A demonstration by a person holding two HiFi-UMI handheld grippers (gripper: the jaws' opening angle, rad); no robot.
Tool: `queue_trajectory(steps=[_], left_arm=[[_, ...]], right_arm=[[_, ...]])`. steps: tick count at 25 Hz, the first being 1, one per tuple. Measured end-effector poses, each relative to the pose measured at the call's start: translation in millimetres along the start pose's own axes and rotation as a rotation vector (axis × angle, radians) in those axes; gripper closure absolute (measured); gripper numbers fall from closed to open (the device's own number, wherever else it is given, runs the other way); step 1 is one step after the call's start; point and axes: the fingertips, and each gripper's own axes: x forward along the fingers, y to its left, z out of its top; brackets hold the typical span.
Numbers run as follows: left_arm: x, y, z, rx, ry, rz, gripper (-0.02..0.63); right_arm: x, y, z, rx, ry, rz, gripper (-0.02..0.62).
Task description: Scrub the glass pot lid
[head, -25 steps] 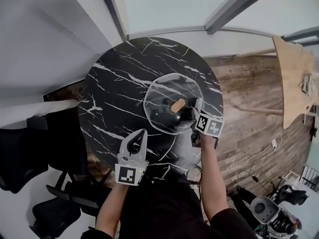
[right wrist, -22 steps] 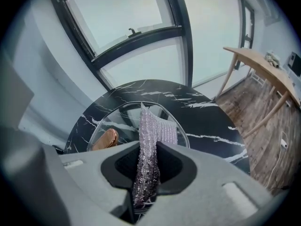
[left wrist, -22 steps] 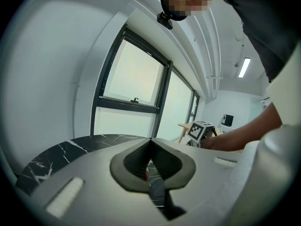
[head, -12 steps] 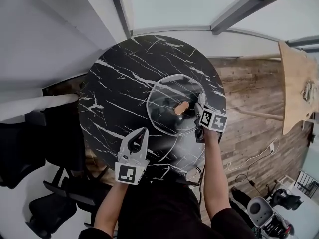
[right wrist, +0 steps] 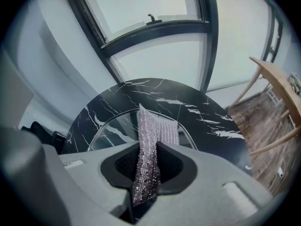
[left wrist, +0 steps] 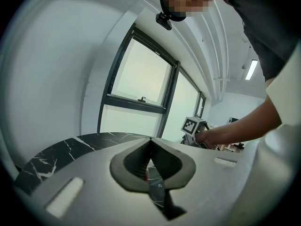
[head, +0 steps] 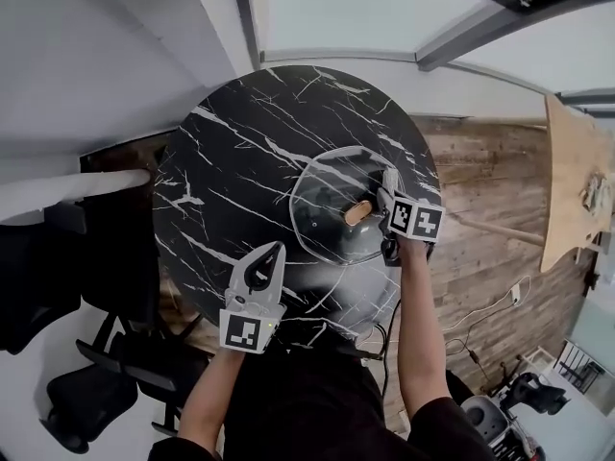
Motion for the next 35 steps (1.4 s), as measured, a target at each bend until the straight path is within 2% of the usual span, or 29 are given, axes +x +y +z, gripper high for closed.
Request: queue_trajectory(steps=[5,12,20,26,35], left_arm=[[-2.9,8.0,-3.6,-0.011,0.002,0.013,0.603],[-10.3,17.8,-4.4,-0.031,-0.007,0.034,0.603],[-22.6,32.0,-2.2,-0.043,-0.02,0.069,0.603],[-32.2,37.9,-1.2,-0.036,-0.031,0.073,0.604],[-46.7,41.0,-2.1,-0.038,-0.036,0.093,0.603]], right_arm=[[7.6,12.1,9.8,-0.035,0.011,0.02,0.517],[19.5,36.4,23.0,-0.136,0.036,0.049,0.515],[31.9,66.3,32.5,-0.313,0.084,0.081,0.515],[39.5,96.6,30.4,-0.461,0.135,0.145,0.515],[46.9,145.0,8.0,-0.686,0.185,0.222,0.515]])
